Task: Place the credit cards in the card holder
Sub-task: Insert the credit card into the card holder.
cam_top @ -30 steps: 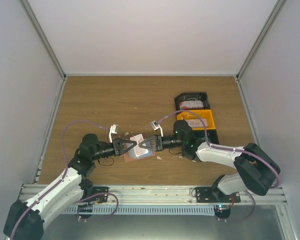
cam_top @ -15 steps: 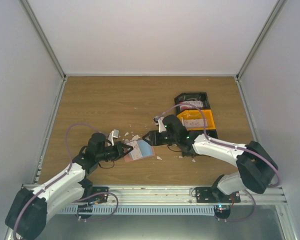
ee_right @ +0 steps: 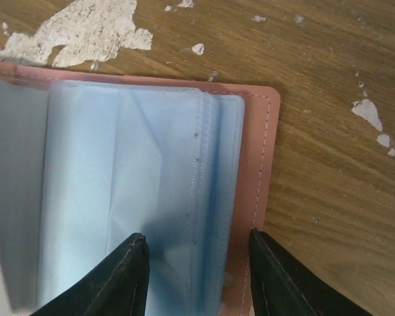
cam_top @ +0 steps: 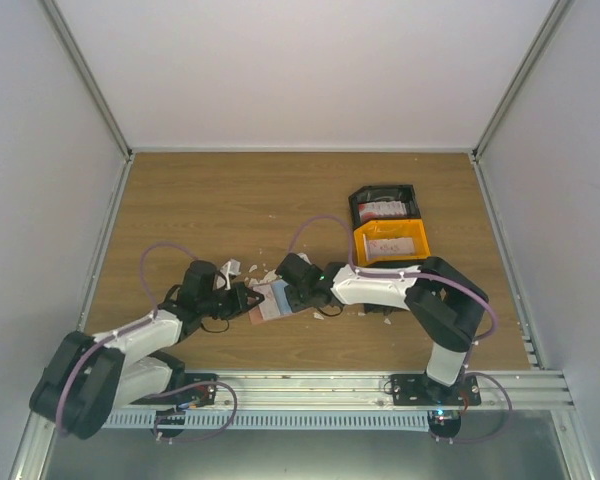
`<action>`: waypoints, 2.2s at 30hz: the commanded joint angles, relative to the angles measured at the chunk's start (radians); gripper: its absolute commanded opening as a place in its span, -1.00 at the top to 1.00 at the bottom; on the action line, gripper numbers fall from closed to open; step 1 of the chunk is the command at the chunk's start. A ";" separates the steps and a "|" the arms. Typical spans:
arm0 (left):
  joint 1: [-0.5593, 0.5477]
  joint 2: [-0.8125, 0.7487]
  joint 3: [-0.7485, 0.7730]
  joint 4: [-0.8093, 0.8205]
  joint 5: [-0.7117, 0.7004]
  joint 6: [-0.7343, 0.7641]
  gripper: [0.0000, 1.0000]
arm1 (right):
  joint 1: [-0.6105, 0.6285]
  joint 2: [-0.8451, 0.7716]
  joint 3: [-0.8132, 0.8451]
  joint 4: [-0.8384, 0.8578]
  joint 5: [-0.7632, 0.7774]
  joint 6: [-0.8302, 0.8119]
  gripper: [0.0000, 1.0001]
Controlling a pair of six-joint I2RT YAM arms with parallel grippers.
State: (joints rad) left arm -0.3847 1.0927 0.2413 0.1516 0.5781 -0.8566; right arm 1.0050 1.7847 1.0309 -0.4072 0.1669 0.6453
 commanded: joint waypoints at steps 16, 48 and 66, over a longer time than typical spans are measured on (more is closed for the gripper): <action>0.031 0.315 -0.007 0.372 0.077 -0.013 1.00 | -0.007 -0.072 -0.116 0.110 -0.077 0.121 0.03; -0.024 0.545 0.112 0.381 0.088 0.012 1.00 | -0.066 -0.072 -0.171 0.133 -0.110 0.082 0.57; -0.105 0.599 0.176 0.364 0.084 0.039 0.97 | -0.066 -0.085 -0.208 0.181 -0.131 0.108 0.76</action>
State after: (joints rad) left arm -0.4549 1.6550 0.3996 0.5529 0.6868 -0.8482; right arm 0.9413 1.6791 0.8516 -0.2310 0.0463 0.7383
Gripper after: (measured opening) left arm 0.026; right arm 0.120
